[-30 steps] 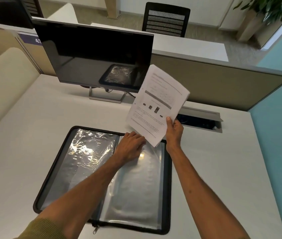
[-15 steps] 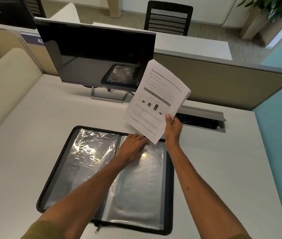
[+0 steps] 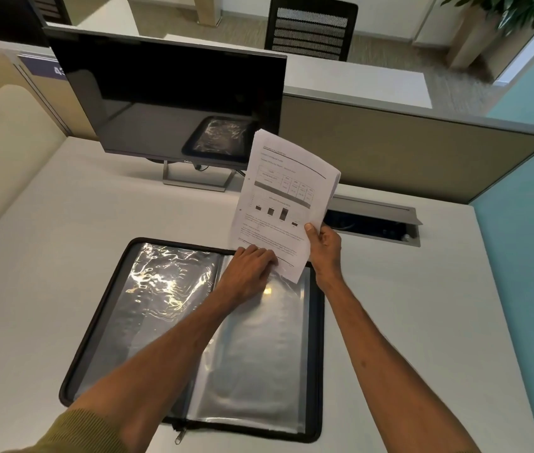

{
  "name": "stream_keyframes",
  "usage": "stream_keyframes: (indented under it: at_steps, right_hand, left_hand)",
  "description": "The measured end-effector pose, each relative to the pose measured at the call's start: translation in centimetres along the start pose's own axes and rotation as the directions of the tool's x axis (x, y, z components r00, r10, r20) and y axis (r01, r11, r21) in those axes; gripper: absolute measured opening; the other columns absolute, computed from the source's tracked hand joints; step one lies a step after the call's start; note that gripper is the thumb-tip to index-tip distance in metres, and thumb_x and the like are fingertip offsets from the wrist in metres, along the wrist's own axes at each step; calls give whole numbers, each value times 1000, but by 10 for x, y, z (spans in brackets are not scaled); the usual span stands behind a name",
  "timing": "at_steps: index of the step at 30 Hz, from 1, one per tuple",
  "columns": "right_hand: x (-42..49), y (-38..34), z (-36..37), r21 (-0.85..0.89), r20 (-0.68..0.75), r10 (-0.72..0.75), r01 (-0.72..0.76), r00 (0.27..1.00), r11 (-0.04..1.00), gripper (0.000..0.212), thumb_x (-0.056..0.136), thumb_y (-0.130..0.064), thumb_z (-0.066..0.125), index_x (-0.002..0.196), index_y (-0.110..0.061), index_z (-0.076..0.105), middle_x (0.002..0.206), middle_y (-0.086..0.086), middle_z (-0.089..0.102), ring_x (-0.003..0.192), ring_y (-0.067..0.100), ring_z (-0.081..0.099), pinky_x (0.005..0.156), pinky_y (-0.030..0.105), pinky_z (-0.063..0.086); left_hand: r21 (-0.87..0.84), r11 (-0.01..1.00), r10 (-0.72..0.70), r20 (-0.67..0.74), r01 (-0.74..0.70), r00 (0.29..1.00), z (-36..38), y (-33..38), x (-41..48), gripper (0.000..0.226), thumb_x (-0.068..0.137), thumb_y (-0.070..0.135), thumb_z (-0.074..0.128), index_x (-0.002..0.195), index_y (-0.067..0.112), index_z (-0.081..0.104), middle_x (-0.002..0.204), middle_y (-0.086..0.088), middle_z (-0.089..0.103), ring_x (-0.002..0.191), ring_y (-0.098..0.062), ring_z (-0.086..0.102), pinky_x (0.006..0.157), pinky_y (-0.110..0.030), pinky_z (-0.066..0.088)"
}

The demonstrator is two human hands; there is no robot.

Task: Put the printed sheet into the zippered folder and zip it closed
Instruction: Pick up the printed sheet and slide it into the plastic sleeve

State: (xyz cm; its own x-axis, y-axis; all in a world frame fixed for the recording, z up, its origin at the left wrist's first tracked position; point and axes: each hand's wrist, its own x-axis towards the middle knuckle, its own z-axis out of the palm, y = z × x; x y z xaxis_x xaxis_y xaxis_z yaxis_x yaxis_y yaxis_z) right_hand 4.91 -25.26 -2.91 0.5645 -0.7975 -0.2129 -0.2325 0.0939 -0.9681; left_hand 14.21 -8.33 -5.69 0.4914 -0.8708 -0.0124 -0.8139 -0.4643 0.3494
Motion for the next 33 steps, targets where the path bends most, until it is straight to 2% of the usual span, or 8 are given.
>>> stream_keyframes:
  at_steps: [6,11,17,24,29,33]
  right_hand:
    - [-1,-2,-2,-34,70,19,-16,997,999,28,108,-25,61,131,-9,65,129,7,75,106,31,78,93,52,66]
    - [-1,-2,1,-33,81,47,-45,996,998,30,109,-23,60,134,-7,64,132,9,74,112,32,76,96,54,64]
    - [-1,-4,-2,-133,50,9,-2,999,991,30,109,-27,60,133,-10,66,128,9,75,105,28,77,91,49,67]
    - [3,-3,-9,-75,110,59,-51,992,996,25,108,-26,62,129,-14,65,125,6,76,98,18,78,92,53,66]
    - [11,-4,-9,-44,119,89,-84,989,995,27,108,-23,63,132,-12,68,124,11,77,107,31,77,91,57,65]
    - [19,-4,-9,-115,136,57,-41,989,993,27,109,-25,61,130,-10,68,120,11,77,103,30,77,90,56,66]
  left_hand:
    - [65,996,-58,32,55,998,-5,-14,-2,24,109,31,54,127,23,68,134,5,70,128,-21,58,111,-39,44]
    - [104,991,-95,59,89,994,-9,-30,-8,24,111,33,53,125,21,68,133,4,68,128,-21,56,111,-39,45]
    - [107,988,-117,46,112,992,-8,-24,-4,23,113,26,48,127,20,65,129,0,68,119,-24,62,104,-40,50]
    - [70,989,-136,49,133,989,-3,-21,-1,20,114,26,48,127,19,61,132,-1,68,118,-24,64,104,-40,53]
    - [37,991,-129,34,128,991,-4,-22,1,19,113,23,49,126,18,62,129,-1,67,118,-26,64,102,-41,51]
    - [27,992,-126,25,126,992,-5,-25,0,19,113,23,48,125,18,62,126,-1,68,113,-26,64,99,-43,52]
